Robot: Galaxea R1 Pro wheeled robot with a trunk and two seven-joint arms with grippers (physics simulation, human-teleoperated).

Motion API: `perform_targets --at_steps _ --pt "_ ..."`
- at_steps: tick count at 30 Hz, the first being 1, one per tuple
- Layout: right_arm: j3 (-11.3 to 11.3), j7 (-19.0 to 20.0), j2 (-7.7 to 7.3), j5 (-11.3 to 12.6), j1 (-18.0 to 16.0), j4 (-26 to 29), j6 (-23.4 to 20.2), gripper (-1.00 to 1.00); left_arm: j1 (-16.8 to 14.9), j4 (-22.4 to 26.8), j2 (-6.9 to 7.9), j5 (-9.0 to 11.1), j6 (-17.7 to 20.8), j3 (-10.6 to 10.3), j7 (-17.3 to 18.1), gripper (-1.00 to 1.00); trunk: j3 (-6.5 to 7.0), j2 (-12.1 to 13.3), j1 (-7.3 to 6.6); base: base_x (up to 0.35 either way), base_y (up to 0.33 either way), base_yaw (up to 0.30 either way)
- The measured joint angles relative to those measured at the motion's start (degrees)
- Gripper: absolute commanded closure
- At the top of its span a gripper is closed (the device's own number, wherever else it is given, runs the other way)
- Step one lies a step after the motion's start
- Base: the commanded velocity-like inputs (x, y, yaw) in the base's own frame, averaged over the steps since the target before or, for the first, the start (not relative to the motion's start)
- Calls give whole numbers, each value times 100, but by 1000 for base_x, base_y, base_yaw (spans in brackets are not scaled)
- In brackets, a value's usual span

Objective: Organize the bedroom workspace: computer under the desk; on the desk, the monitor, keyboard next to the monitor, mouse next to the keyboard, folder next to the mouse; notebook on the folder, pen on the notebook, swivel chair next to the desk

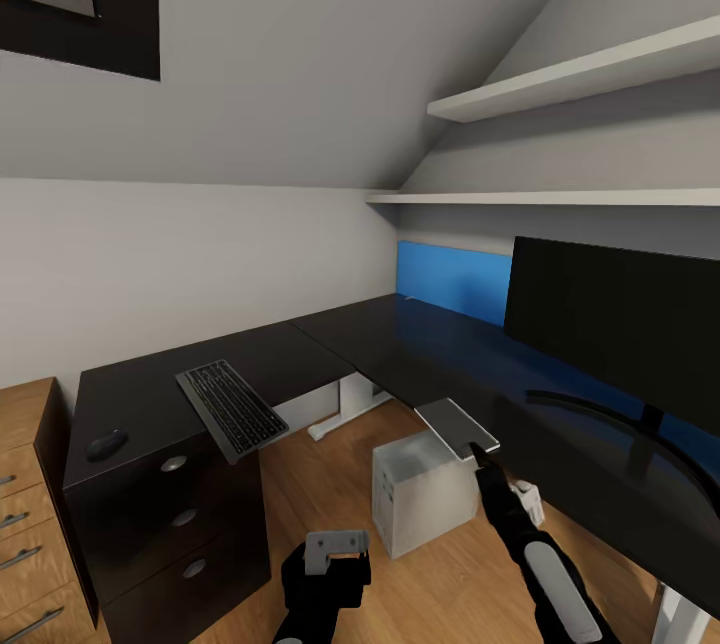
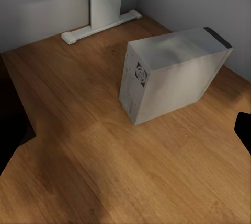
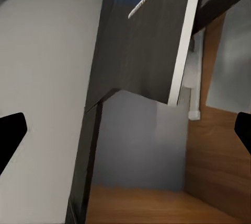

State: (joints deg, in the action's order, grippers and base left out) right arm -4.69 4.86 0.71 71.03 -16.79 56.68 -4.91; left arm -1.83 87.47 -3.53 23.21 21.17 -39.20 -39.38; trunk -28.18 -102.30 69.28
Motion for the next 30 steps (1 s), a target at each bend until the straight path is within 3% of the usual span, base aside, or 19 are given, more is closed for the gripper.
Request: perform_targets --at_steps 6,13,19,22,30 --pt "-74 -5 -8 554 0 -1 26 -100 2 2 3 0 0 -4 0 -100 0 0 0 0 0 0" --pt "-102 -165 -20 910 -2 -14 26 -100 2 7 8 -5 0 -17 11 -100 0 0 0 0 0 0" --pt "-316 -418 -19 1038 -2 -29 32 -100 1 8 9 -7 -2 -29 19 -100 0 0 0 0 0 0" --pt "-622 -506 -17 1069 -3 -38 33 -100 3 9 9 -9 -7 -34 22 -100 0 0 0 0 0 0" --pt "-708 -531 -12 1079 -2 -40 35 -100 3 9 16 -9 -9 -35 19 -100 0 0 0 2 1 0"
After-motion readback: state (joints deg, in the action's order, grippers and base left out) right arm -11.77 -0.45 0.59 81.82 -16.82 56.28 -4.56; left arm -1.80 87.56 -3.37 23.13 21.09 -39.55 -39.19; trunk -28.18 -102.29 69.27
